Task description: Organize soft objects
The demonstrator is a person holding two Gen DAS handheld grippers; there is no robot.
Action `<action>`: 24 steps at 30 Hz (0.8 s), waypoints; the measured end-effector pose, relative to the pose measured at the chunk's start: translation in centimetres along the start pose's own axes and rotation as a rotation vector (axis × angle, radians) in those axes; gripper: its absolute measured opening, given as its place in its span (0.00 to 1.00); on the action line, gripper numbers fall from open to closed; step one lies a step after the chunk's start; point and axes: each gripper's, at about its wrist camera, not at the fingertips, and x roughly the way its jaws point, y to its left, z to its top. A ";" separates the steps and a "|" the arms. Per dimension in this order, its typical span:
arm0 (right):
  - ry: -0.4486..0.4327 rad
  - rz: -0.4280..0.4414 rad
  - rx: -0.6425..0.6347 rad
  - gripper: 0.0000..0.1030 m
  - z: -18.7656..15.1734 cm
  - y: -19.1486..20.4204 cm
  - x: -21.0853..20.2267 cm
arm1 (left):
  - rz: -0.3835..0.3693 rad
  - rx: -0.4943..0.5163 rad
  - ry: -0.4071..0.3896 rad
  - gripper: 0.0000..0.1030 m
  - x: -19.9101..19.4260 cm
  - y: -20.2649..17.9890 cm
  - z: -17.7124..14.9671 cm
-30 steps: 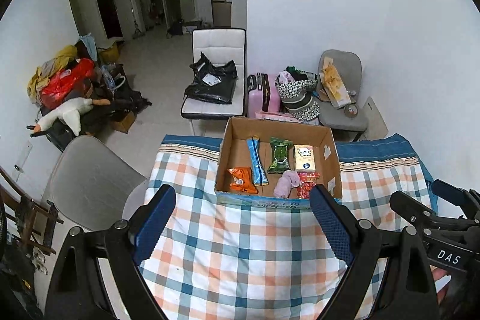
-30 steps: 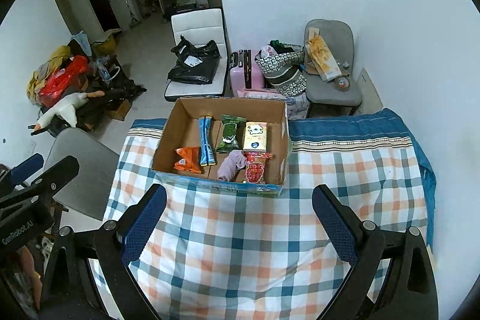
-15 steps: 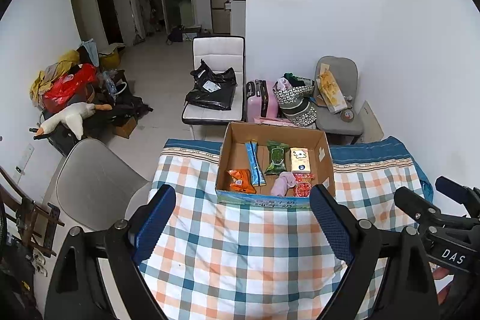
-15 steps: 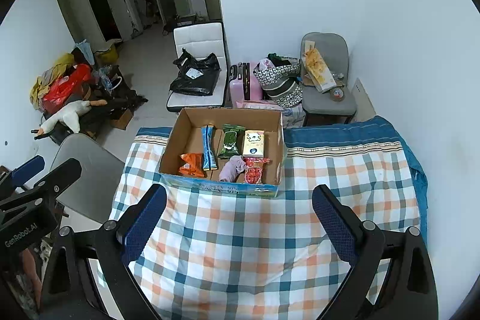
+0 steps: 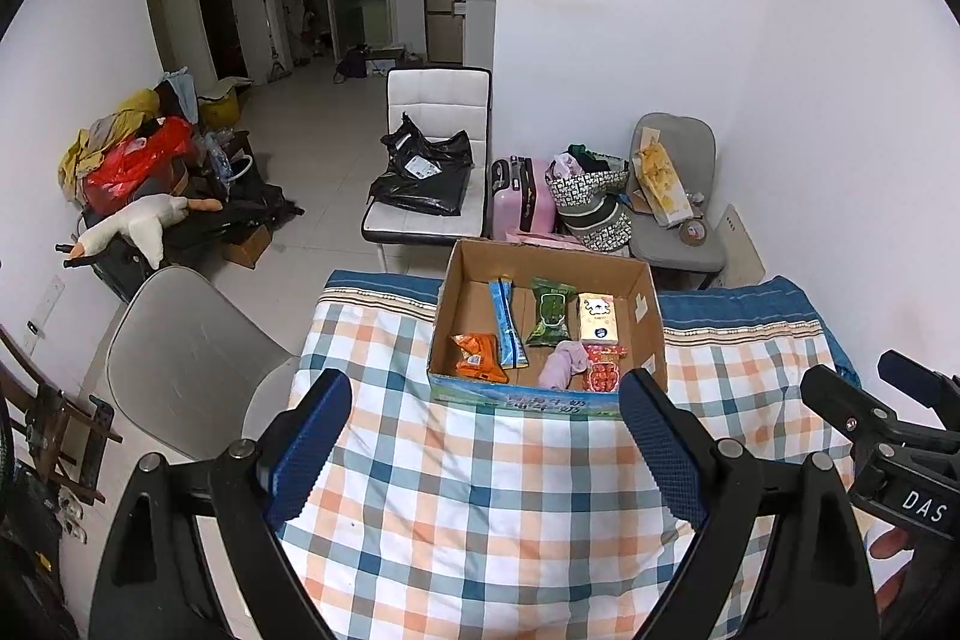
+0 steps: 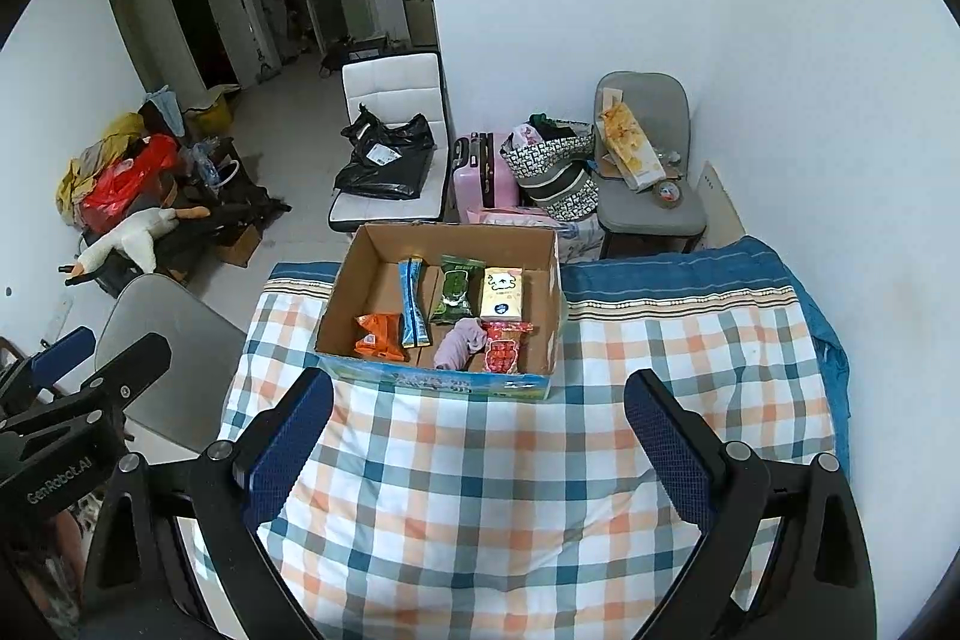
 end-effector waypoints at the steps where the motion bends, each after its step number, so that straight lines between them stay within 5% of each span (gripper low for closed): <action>1: -0.002 0.000 0.000 0.97 0.2 0.1 -0.1 | -0.001 -0.003 0.000 0.89 -0.1 -0.1 0.0; 24: -0.039 -0.015 0.027 0.97 1.7 -0.1 -2.2 | 0.011 -0.009 -0.027 0.89 -0.8 -1.2 0.7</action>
